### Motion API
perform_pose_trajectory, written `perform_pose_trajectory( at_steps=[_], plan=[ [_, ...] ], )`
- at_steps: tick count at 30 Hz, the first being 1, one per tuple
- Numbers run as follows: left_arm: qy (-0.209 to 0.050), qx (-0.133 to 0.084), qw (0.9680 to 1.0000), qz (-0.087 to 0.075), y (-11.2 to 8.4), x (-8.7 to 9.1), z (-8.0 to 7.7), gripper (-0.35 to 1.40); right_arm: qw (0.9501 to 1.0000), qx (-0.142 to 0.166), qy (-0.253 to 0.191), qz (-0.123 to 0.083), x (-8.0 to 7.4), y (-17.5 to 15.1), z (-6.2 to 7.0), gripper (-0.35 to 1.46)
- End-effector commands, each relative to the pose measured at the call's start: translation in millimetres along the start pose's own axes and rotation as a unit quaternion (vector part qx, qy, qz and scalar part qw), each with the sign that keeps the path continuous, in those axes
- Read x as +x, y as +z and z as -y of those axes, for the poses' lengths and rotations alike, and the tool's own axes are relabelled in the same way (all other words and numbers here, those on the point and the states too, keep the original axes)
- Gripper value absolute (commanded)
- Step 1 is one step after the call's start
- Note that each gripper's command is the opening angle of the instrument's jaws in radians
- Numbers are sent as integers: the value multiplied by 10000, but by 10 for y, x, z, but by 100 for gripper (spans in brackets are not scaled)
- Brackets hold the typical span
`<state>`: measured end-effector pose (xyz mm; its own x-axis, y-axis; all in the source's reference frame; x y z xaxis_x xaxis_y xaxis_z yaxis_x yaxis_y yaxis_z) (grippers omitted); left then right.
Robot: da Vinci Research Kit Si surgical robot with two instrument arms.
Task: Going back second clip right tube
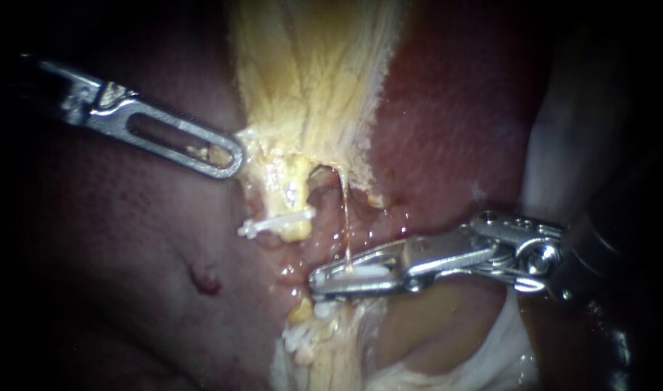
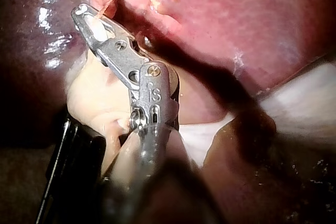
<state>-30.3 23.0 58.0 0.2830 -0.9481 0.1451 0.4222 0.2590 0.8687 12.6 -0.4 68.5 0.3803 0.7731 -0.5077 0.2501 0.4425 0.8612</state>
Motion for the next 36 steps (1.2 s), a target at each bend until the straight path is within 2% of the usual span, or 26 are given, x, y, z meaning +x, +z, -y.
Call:
perform_pose_trajectory(
  at_steps=[1, 7, 8, 9, 11, 13, 18, 24, 27, 32, 36],
  plan=[
    [1, -5, 10000, 1, 0, 0, 0, -35, 10000, 0, -3, 1, 0, 0, 0, -35],
    [1, -5, 10000, 2, 0, 0, 0, -35, 10000, -12, -5, -4, -1, 0, 0, -35],
    [1, -5, 10000, 2, 0, 0, 0, -35, 10000, -10, -37, -2, -1, 1, 1, -20],
    [1, -5, 10000, 2, 0, 0, 0, -35, 10000, -63, -41, -30, -2, 1, 2, 3],
    [1, -5, 10000, 2, 0, 0, 0, -35, 9997, -225, -43, -121, -2, 3, 3, 28],
    [1, -5, 10000, 2, 1, 0, 0, -35, 9994, -301, -69, -164, -1, 4, 2, 39],
    [1, -6, 10000, 2, 1, 0, 0, -35, 9990, -383, -125, -207, 0, 5, 1, 44],
    [2, -6, 10000, 2, 1, 0, 0, -35, 9963, -601, -549, -290, 2, 8, -8, 47],
    [2, -6, 10000, 2, 1, 0, 0, -35, 9936, -759, -764, -343, 2, 7, -16, 48],
    [3, -9, 10000, 5, 2, 0, 0, -35, 9862, -1152, -1137, -362, 0, 0, -32, 49],
    [3, -9, 10000, 5, 2, 0, -1, -35, 9798, -1356, -1431, -341, -3, -9, -35, 49]
  ],
)
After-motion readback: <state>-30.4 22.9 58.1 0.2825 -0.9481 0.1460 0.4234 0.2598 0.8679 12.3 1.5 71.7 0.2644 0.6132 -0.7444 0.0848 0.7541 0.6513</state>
